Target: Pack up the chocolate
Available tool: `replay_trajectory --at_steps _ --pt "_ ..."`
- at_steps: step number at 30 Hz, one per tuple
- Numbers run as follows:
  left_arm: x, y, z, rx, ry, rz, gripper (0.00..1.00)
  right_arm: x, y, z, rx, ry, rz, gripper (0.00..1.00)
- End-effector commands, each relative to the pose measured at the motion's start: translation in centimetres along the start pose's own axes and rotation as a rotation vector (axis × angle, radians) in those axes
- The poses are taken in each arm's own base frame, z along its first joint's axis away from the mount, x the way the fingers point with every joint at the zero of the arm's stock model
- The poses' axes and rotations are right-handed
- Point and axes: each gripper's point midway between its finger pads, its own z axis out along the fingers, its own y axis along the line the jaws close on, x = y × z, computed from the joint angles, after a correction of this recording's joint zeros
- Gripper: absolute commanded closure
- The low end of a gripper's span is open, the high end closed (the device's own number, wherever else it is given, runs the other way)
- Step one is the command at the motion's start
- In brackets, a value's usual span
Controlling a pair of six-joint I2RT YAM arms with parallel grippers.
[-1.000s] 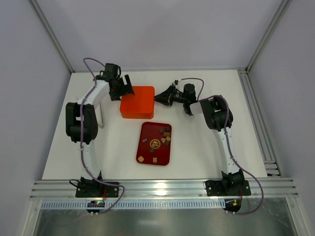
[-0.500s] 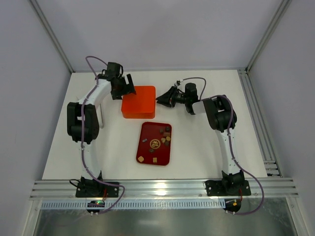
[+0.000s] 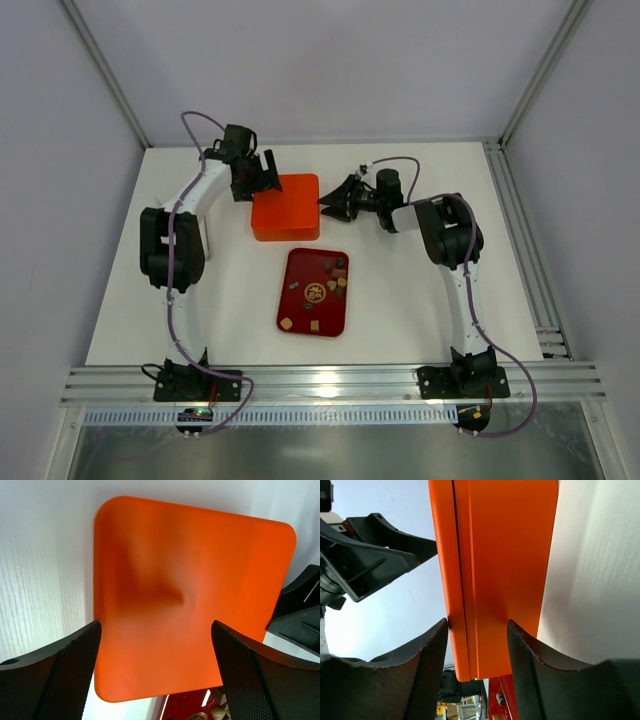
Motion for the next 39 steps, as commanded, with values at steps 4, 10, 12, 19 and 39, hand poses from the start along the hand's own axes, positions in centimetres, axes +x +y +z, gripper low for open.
replay_trajectory --at_steps 4,10,12,19,39 --pt "-1.3 -1.5 -1.0 0.016 -0.032 0.016 0.12 -0.8 4.1 -0.9 -0.036 -0.034 -0.125 0.41" --pt "-1.3 -1.9 -1.2 0.014 -0.028 0.019 0.12 -0.7 4.4 -1.1 -0.012 -0.036 -0.159 0.38" --pt "-1.1 -1.9 -1.2 0.013 -0.021 0.021 0.12 -0.6 4.4 -1.1 -0.003 -0.033 -0.164 0.37" --pt "-0.8 -2.3 -1.1 0.012 -0.012 0.029 0.12 0.4 2.7 -0.4 0.104 0.014 -0.189 0.36" --pt "0.5 -1.5 0.2 -0.045 0.035 0.02 0.12 2.4 -1.6 -0.1 0.294 0.067 -0.225 0.48"
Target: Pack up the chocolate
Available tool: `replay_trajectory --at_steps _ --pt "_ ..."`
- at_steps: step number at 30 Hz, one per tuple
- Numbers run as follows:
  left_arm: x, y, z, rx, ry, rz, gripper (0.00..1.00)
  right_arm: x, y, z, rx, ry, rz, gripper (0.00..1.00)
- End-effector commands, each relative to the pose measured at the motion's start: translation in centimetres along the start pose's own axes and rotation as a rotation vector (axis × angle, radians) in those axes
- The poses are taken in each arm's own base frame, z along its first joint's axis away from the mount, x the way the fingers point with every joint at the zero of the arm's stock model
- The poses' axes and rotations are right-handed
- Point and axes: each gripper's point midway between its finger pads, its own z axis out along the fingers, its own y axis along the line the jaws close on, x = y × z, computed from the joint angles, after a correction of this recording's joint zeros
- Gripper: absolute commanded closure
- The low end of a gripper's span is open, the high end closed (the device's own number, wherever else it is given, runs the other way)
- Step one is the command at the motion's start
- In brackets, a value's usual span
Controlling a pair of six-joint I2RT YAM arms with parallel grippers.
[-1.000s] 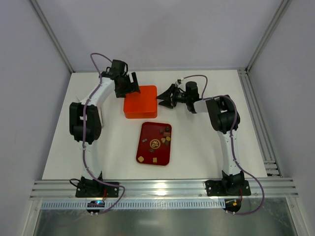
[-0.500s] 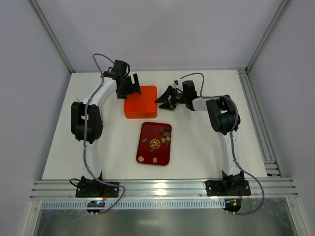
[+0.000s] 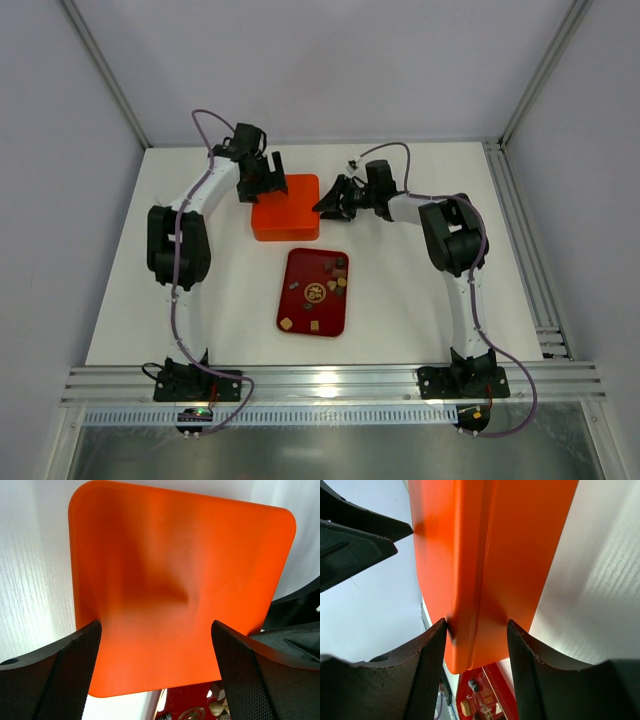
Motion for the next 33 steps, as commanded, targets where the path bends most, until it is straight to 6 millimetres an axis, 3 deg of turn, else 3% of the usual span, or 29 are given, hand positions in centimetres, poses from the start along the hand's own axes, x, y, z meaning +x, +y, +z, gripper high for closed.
replay_trajectory --at_steps 1,17,27,33 --pt "-0.2 0.0 0.0 -0.025 0.001 -0.01 0.12 0.8 -1.5 -0.1 0.113 -0.003 -0.032 0.49" --pt "2.0 1.4 1.9 -0.117 0.078 0.006 0.12 3.8 -5.8 0.0 0.29 0.048 -0.018 0.63" --pt "3.2 2.0 2.6 -0.149 0.126 0.016 0.12 5.4 -5.1 -0.5 0.382 0.075 -0.094 0.64" --pt "3.9 2.4 2.9 -0.161 0.146 0.019 0.12 6.8 -4.2 -0.8 0.407 0.09 -0.125 0.54"
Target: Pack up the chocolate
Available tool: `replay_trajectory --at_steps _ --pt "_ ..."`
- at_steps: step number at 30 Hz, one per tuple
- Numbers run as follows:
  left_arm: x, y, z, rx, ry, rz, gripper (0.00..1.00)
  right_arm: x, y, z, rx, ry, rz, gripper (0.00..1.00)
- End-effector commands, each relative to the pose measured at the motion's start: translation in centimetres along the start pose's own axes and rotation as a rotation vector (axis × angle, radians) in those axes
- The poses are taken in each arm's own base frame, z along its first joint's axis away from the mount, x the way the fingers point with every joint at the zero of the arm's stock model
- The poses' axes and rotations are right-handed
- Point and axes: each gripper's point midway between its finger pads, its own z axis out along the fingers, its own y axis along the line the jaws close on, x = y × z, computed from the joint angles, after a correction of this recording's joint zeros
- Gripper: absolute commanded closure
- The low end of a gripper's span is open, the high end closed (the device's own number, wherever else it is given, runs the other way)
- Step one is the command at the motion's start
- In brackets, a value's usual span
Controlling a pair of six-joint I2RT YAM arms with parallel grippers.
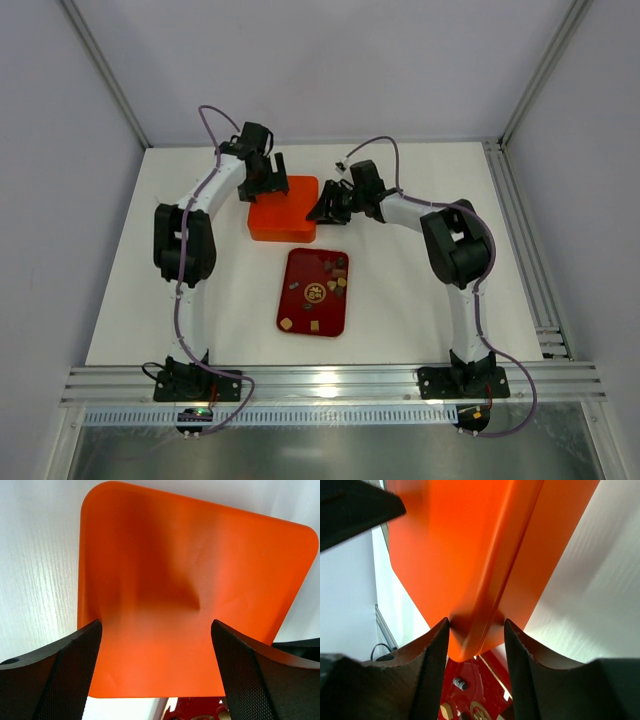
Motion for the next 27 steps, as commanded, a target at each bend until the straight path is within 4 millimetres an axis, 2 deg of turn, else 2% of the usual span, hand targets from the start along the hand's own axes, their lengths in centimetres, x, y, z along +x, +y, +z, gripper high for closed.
replay_trajectory --at_steps 1,8,17,22,27 --pt "4.1 1.6 2.4 -0.062 0.151 -0.001 0.12 6.1 -4.9 -0.1 0.214 0.135 0.017 0.51" --pt "4.9 1.9 2.9 -0.065 0.166 -0.008 0.12 7.2 -4.4 -0.7 0.252 0.133 -0.018 0.49" --pt "5.7 2.2 3.2 -0.07 0.184 -0.007 0.12 8.1 -5.8 -0.2 0.307 0.144 0.012 0.68" --pt "6.0 2.4 3.4 -0.081 0.196 0.003 0.12 8.6 -6.4 -0.7 0.366 0.146 0.009 0.72" --pt "6.3 2.6 3.5 -0.081 0.213 0.019 0.12 9.0 -6.2 -1.0 0.383 0.154 0.005 0.74"
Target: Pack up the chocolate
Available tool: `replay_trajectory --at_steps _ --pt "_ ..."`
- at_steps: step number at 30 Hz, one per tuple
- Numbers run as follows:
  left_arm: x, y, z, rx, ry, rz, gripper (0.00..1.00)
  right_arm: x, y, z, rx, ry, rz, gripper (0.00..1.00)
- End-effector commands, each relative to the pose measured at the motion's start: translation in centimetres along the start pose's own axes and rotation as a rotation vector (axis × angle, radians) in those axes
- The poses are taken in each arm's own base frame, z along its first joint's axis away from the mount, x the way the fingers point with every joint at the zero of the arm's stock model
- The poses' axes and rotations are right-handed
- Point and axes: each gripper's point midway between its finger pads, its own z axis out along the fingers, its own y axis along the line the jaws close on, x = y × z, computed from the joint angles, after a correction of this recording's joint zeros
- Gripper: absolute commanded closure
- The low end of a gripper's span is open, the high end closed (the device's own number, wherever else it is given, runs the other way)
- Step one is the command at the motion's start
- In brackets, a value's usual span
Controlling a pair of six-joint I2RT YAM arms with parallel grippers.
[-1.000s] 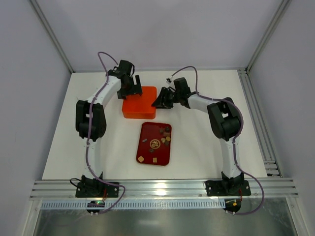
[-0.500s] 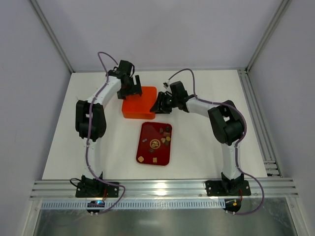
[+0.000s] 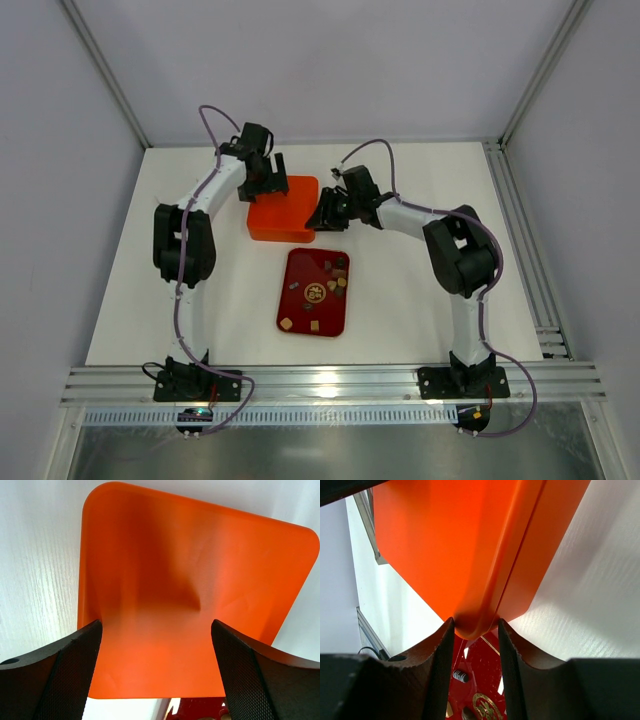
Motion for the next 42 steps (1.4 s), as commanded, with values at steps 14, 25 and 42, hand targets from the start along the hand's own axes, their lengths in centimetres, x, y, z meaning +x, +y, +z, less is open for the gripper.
replay_trajectory --at_steps 14,25,42 --pt "6.4 1.8 2.4 -0.046 0.247 0.093 0.11 -1.8 -2.4 -1.1 0.09 -0.007 0.009 0.4" --pt "6.1 1.5 2.3 -0.073 0.267 0.158 0.11 -13.1 -2.7 -1.8 0.03 -0.213 0.043 0.34" --pt "6.2 1.9 3.4 -0.125 0.303 0.2 0.11 -15.9 -2.7 2.5 -0.043 -0.193 0.025 0.28"
